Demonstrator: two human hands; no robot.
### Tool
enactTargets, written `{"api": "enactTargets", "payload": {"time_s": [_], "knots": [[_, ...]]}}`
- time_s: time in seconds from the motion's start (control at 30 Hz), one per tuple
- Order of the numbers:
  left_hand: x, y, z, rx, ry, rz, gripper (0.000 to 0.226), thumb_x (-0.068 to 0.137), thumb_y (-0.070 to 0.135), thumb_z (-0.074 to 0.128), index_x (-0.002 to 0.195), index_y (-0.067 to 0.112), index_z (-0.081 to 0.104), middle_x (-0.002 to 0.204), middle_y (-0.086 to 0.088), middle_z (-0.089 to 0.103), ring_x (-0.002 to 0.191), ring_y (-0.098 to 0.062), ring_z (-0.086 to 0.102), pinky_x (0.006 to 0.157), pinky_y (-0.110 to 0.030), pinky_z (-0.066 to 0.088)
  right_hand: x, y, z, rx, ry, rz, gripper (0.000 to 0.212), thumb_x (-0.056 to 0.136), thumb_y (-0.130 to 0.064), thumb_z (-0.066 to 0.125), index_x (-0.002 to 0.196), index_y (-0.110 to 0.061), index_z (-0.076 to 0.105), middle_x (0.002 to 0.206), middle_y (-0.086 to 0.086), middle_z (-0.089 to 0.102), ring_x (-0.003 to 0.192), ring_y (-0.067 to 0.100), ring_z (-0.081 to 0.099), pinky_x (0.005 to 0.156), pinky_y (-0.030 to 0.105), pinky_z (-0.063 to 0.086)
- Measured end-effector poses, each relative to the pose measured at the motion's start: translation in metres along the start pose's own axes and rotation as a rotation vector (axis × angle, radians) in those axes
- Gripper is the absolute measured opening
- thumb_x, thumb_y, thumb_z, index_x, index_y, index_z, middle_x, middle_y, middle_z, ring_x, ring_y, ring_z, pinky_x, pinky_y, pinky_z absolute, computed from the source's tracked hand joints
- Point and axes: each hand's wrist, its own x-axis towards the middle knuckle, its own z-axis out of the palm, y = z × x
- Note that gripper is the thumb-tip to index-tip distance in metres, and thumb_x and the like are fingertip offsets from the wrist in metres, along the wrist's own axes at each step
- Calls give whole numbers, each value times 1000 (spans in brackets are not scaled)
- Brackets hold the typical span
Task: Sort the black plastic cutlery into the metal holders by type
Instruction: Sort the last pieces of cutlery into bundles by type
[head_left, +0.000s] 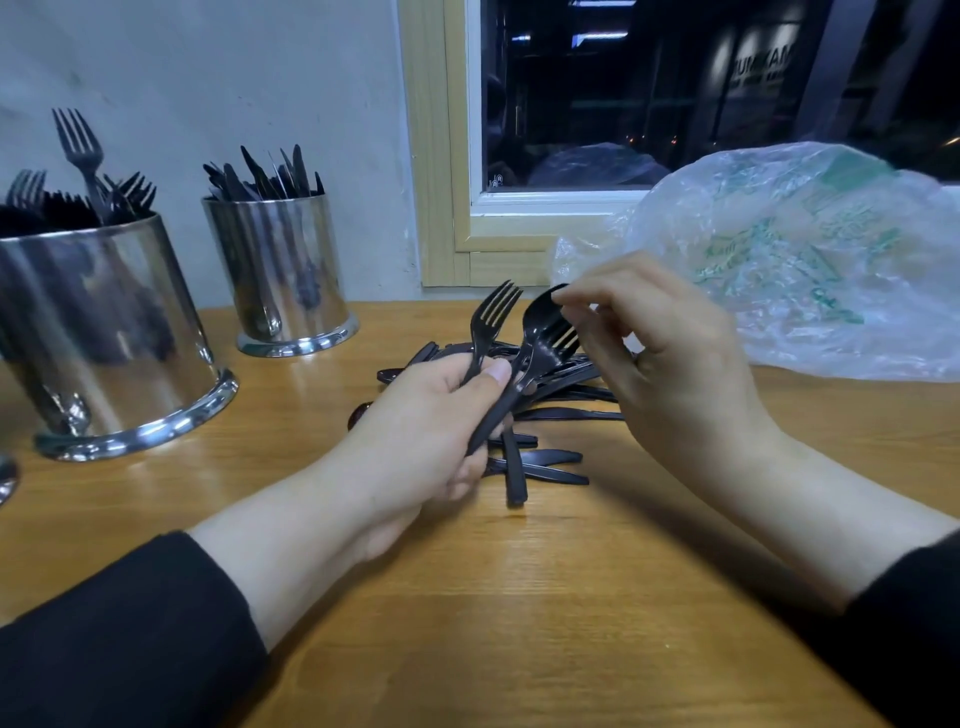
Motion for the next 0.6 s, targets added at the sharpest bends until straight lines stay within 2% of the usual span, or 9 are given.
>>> {"api": "enactTargets", "payload": {"time_s": [0.1,0.17,0.2,0.3,0.37,0.5,0.6], "knots": [[-2,3,1,-5,-57,-61,40,103,48,49,108,15,72,73,-2,47,46,-10,26,42,-22,17,0,-1,1,-16,7,-15,11,98,-4,62,102,-1,71,94,8,65,83,7,49,76,17,41],[-4,3,3,47,-89,-54,34,101,45,56,106,17,73,74,-6,43,47,-11,26,43,-23,17,0,-1,1,-26,17,-20,10,97,-6,64,103,-2,71,96,7,65,85,11,52,77,25,45],[-5,3,3,68,-102,-43,29,100,42,59,104,18,74,76,-9,40,48,-12,25,42,-23,19,0,-2,1,-25,23,5,12,96,-10,66,105,-4,71,98,5,63,87,10,52,79,24,45],[-5,2,2,59,-113,-44,26,101,39,59,102,18,74,72,-5,39,48,-12,25,42,-23,20,-1,-4,0,33,4,216,24,99,-32,62,116,-16,68,102,-6,60,88,3,54,77,13,40],[-4,3,0,44,-113,-64,29,103,40,56,104,17,74,69,0,41,47,-11,25,42,-22,19,-4,-2,2,151,-74,388,26,101,-39,54,116,-24,67,93,-13,66,83,7,62,72,19,46],[-2,2,-2,55,-90,-56,32,106,40,50,111,16,71,66,-2,50,45,-11,26,41,-20,20,-8,2,5,317,-122,510,17,104,-29,52,99,-25,68,69,-13,64,64,7,59,64,26,45],[-1,4,-5,77,-35,-11,31,107,37,48,107,13,68,68,-4,60,44,-13,30,40,-20,23,-7,1,6,418,-102,554,11,101,-21,59,94,-24,67,73,-6,68,64,9,59,65,32,49]]}}
